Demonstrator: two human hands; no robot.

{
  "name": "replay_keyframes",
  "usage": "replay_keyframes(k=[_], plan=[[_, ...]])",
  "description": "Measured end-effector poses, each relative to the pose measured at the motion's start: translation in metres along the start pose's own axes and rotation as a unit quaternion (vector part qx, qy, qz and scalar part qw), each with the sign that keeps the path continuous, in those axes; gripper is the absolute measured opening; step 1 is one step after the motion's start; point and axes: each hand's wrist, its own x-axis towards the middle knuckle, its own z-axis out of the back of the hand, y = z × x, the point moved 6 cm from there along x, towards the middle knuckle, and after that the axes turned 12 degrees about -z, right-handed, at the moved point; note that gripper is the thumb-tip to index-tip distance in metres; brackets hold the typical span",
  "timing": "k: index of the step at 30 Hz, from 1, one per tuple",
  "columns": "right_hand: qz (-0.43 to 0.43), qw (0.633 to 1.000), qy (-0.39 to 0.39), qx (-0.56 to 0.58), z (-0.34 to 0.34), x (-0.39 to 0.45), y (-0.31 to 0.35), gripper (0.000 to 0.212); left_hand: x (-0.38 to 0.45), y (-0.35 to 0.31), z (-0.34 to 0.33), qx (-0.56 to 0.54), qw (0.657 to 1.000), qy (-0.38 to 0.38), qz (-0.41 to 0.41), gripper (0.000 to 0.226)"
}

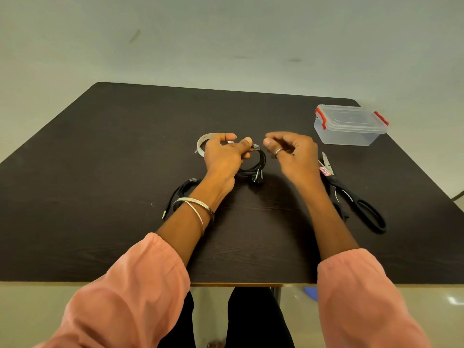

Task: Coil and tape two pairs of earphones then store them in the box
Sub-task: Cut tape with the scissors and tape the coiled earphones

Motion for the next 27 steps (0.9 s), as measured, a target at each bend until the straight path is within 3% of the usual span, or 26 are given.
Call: replay_keyframes(k=[3,6,9,13,22,27], plan=[[-0.018,0.997,0.071,0.0,-0.009,-0.001,-0.002,0.01,0.0,-0.004,0.0,0.019,1.0,0.01,-0.019,0.032],[0.028,0.996,0.076,-0.036,-0.01,-0.005,0.005,0.014,-0.002,-0.005,0.0,0.034,0.999,0.019,-0.029,0.029],[0.093,0.985,0.08,-0.121,-0.012,-0.008,0.011,0.025,-0.002,-0.005,-0.001,0.052,0.998,0.024,-0.038,0.029],[0.142,0.95,0.096,-0.262,-0.017,-0.006,0.012,0.016,-0.003,-0.007,-0.004,0.094,0.993,0.037,-0.063,0.029],[0.053,0.976,0.085,-0.195,-0.005,-0.005,0.002,0.007,-0.009,-0.025,-0.009,0.15,0.966,0.169,-0.129,0.024],[-0.02,0.989,0.104,-0.102,-0.004,-0.007,-0.001,0.005,-0.013,-0.033,0.0,0.261,0.928,0.197,-0.176,0.017]])
